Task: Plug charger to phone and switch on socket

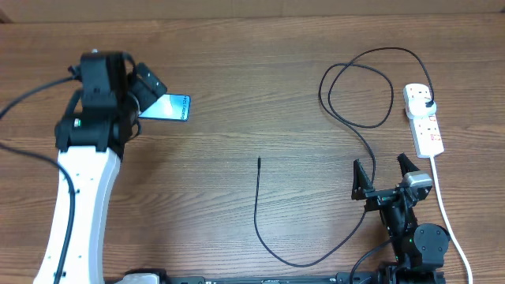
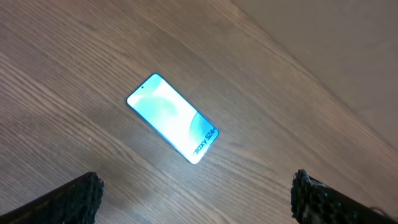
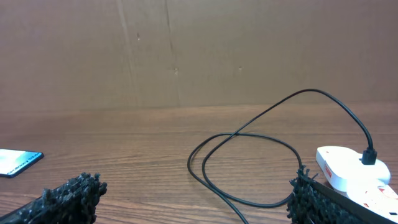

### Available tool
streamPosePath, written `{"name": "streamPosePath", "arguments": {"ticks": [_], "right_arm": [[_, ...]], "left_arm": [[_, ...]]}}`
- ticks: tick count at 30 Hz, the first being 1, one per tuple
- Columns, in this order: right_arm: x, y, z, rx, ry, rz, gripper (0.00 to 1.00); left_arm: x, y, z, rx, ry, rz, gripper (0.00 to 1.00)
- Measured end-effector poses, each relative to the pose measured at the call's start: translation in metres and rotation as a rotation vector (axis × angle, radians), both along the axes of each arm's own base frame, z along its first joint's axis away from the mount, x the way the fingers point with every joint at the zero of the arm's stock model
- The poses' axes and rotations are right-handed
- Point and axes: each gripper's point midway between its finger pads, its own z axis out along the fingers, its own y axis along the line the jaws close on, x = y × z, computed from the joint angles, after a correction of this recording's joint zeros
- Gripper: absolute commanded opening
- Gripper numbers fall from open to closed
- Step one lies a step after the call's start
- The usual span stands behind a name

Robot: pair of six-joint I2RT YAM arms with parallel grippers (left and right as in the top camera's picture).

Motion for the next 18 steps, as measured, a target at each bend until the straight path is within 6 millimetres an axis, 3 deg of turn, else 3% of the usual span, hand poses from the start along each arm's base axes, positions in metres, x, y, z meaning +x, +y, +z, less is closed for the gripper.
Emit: {"name": "streamPosePath", "arguments": {"ticks": [8, 14, 18], "right_arm": [[0.0, 0.0, 0.0, 0.0, 0.0, 0.0, 1.0], [0.0, 0.0, 0.0, 0.0, 0.0, 0.0, 1.0], [0.0, 0.0, 0.0, 0.0, 0.0, 0.0, 1.0]], "left_arm": [[0.035, -0.013, -0.008, 0.029, 0.105, 0.075, 1.0], [0.053, -0.017, -0.033, 0.033, 0.182, 0.175, 1.0], [0.05, -0.015, -0.058, -0.007, 0.236, 0.288, 1.0]]}}
